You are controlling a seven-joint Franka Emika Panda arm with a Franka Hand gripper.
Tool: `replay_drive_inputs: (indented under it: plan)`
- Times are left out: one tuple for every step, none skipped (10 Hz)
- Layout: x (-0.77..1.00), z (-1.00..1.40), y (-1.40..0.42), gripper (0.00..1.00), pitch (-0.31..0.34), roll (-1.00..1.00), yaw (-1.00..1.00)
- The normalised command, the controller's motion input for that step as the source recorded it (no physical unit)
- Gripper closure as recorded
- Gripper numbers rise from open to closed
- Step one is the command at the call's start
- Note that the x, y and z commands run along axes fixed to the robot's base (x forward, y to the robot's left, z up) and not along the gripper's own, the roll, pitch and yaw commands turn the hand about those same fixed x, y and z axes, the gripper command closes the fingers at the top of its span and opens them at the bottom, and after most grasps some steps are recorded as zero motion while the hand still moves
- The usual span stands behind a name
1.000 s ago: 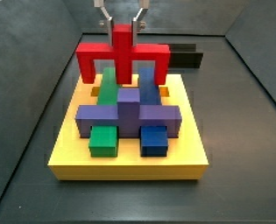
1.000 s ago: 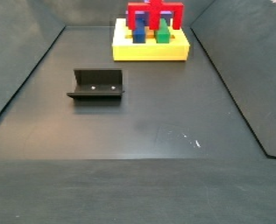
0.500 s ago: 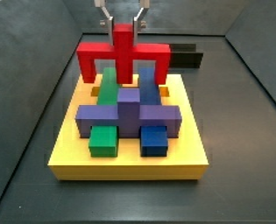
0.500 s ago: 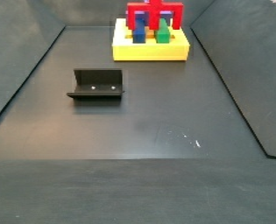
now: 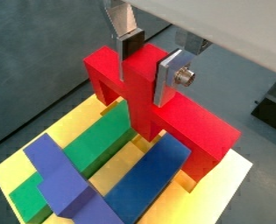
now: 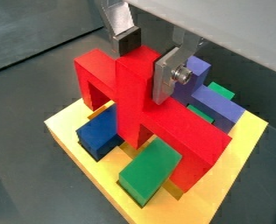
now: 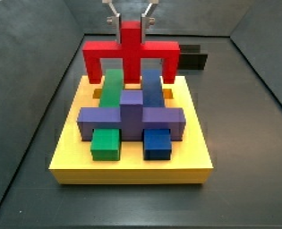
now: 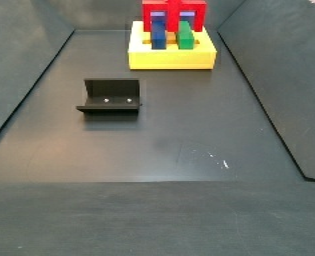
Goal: Pick up the red object. Move up. Move to above the board. Insert the red object.
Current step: Insert the red object.
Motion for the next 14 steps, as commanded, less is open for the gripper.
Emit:
replay_drive_inputs:
  plan:
    - [0.15, 0.0, -0.01, 1.0, 0.0, -0.07, 0.06]
    - [0.13, -0.07, 0.0, 1.0, 0.0, -0.05, 0.02]
    - [0.13, -0.11, 0.0, 1.0, 0.0, -0.02, 0.0]
    - [0.18, -0.09, -0.09, 1.0, 0.0, 0.0, 0.0]
    - [0.11, -0.17, 0.0, 1.0, 0.0, 0.0, 0.0]
    - [0.0, -0.18, 0.0, 1.0, 0.0, 0.0, 0.0]
    - [0.0, -0.17, 0.02, 1.0, 0.0, 0.02, 0.0]
    - [-0.03, -0.04, 0.01, 1.0, 0.0, 0.01, 0.0]
    - [0.0, 0.03, 0.0, 1.0, 0.0, 0.0, 0.0]
    - [0.0, 0.1, 0.0, 1.0, 0.0, -0.04, 0.0]
    - [-0.04, 0.03, 0.0, 1.0, 0.0, -0.01, 0.0]
    - [-0.09, 0.0, 0.0, 1.0, 0.0, 0.0, 0.0]
    - [-0.11, 0.0, 0.0, 1.0, 0.0, -0.01, 0.0]
    - [-0.13, 0.0, 0.0, 1.0, -0.003, 0.0, 0.0]
